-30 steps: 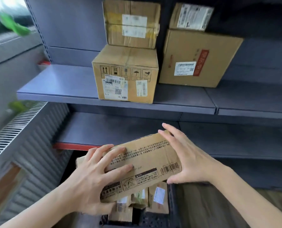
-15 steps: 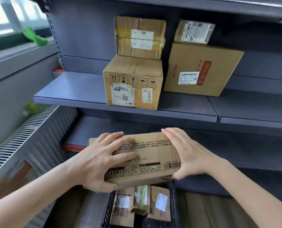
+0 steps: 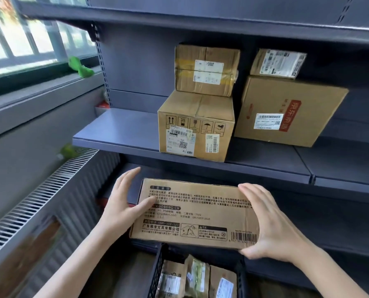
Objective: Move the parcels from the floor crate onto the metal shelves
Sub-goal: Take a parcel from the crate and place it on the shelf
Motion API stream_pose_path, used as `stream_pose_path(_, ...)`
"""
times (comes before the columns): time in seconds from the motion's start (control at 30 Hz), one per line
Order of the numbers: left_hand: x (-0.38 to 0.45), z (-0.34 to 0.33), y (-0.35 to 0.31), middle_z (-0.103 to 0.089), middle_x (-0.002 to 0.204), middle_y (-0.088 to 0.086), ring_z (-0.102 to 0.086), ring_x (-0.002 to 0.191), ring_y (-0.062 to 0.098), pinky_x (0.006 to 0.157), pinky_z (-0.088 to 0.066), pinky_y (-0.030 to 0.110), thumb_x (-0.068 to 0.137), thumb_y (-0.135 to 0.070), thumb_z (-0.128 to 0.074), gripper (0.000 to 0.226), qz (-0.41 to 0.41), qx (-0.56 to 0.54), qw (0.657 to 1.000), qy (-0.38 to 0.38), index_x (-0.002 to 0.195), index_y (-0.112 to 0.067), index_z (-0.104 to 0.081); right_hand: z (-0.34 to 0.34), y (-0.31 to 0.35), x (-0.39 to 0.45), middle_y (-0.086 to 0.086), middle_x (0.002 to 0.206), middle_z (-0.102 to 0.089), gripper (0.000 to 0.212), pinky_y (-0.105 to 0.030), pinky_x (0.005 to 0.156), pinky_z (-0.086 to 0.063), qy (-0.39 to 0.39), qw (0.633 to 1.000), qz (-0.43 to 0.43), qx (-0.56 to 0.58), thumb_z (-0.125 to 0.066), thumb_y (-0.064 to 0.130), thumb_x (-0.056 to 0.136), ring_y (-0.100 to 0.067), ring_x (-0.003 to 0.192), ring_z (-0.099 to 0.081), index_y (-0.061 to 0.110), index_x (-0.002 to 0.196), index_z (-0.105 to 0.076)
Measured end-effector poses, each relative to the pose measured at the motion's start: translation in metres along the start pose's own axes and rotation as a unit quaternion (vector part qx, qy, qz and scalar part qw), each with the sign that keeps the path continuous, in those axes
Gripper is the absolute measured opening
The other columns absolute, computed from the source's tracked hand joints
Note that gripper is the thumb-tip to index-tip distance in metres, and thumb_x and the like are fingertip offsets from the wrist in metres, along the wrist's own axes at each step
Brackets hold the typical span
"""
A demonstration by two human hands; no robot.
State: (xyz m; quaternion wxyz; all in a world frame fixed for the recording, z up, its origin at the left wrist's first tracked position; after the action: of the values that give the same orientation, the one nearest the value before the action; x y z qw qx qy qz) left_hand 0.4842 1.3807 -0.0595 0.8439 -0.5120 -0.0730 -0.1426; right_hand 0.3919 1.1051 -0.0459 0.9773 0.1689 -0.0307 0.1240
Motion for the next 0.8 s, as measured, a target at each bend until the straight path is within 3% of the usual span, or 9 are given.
stream_pose_path(0.07, 0.000, -0.009, 0.013, -0.044, 0.134, -0.019, -0.044, 0.122, 0.009, 0.087, -0.044, 0.024, 0.070, -0.038, -0.075, 0.068, 0.072, -0.116, 0.990, 0.032, 0.124, -0.054, -0.036, -0.001, 0.003, -0.001, 0.047, 0.134, 0.020, 0.120, -0.013, 0.103, -0.012, -0.004, 1.000, 0.005, 0.011, -0.071, 0.053, 0.047, 0.013, 0.134, 0.016, 0.053, 0.129, 0.016)
stream_pose_path(0.13, -0.003, -0.021, 0.016, -0.064, 0.111, -0.024, -0.063, 0.104, 0.015, 0.075, -0.054, 0.028, 0.065, -0.037, -0.072, 0.061, 0.105, -0.231, 0.964, 0.082, 0.116, -0.058, -0.044, -0.002, 0.007, 0.000, 0.046, 0.136, 0.019, 0.121, -0.014, 0.102, -0.013, -0.003, 1.000, 0.013, 0.013, -0.072, 0.052, 0.047, 0.012, 0.134, 0.015, 0.053, 0.131, 0.015)
stream_pose_path(0.23, -0.007, -0.033, 0.018, -0.072, 0.103, -0.002, -0.069, 0.092, 0.029, 0.066, -0.058, 0.037, 0.057, -0.036, -0.076, 0.065, 0.140, -0.314, 0.929, 0.134, 0.116, -0.047, -0.051, -0.003, 0.010, 0.002, 0.044, 0.138, 0.016, 0.120, -0.011, 0.101, -0.011, -0.004, 1.000, 0.020, 0.016, -0.073, 0.050, 0.047, 0.011, 0.135, 0.013, 0.051, 0.133, 0.011)
stream_pose_path(0.33, -0.010, -0.036, 0.020, -0.071, 0.104, 0.010, -0.069, 0.092, 0.034, 0.067, -0.058, 0.043, 0.055, -0.030, -0.078, 0.064, 0.154, -0.318, 0.923, 0.156, 0.112, -0.036, -0.052, -0.005, 0.010, 0.002, 0.042, 0.140, 0.013, 0.121, -0.012, 0.101, -0.014, -0.004, 1.000, 0.025, 0.012, -0.074, 0.049, 0.048, 0.009, 0.136, 0.011, 0.050, 0.135, 0.010)
stream_pose_path(0.47, -0.010, -0.033, 0.026, -0.071, 0.099, 0.014, -0.068, 0.089, 0.035, 0.069, -0.057, 0.046, 0.059, -0.024, -0.077, 0.054, 0.144, -0.297, 0.933, 0.143, 0.107, -0.025, -0.053, -0.005, 0.014, 0.002, 0.032, 0.144, 0.002, 0.120, -0.023, 0.099, -0.028, -0.018, 0.999, 0.043, -0.006, -0.074, 0.050, 0.049, 0.003, 0.139, 0.006, 0.049, 0.140, 0.005)
stream_pose_path(0.6, -0.010, -0.029, 0.033, -0.072, 0.097, 0.011, -0.069, 0.088, 0.031, 0.068, -0.058, 0.043, 0.057, -0.027, -0.079, 0.050, 0.138, -0.285, 0.940, 0.126, 0.102, -0.030, -0.057, -0.003, 0.019, 0.003, 0.020, 0.147, -0.007, 0.116, -0.026, 0.090, -0.038, -0.037, 0.998, 0.051, -0.015, -0.074, 0.048, 0.048, 0.001, 0.139, 0.004, 0.040, 0.142, -0.006)
stream_pose_path(0.7, -0.010, -0.026, 0.036, -0.072, 0.097, 0.009, -0.070, 0.086, 0.028, 0.067, -0.058, 0.040, 0.052, -0.033, -0.079, 0.052, 0.140, -0.288, 0.939, 0.121, 0.100, -0.035, -0.059, -0.002, 0.022, 0.004, 0.017, 0.147, -0.010, 0.115, -0.025, 0.089, -0.037, -0.050, 0.997, 0.060, -0.005, -0.076, 0.045, 0.047, 0.000, 0.139, 0.001, 0.037, 0.142, -0.011)
stream_pose_path(0.8, -0.010, -0.025, 0.039, -0.072, 0.099, 0.010, -0.069, 0.087, 0.029, 0.069, -0.058, 0.043, 0.057, -0.026, -0.079, 0.053, 0.145, -0.296, 0.937, 0.116, 0.104, -0.033, -0.056, -0.003, 0.026, 0.005, 0.013, 0.148, -0.013, 0.112, -0.030, 0.089, -0.037, -0.064, 0.995, 0.073, 0.003, -0.078, 0.042, 0.047, -0.006, 0.140, -0.003, 0.032, 0.141, -0.017)
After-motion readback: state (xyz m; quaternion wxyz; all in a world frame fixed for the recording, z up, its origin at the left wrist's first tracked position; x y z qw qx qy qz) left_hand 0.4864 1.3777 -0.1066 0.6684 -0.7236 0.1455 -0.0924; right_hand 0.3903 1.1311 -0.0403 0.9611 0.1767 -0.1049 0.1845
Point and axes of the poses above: each hand's wrist, its own x-axis towards the middle knuckle, its own z-axis out of the back of the hand, y = z × x, the point moved 9 cm from there along x, towards the middle knuckle
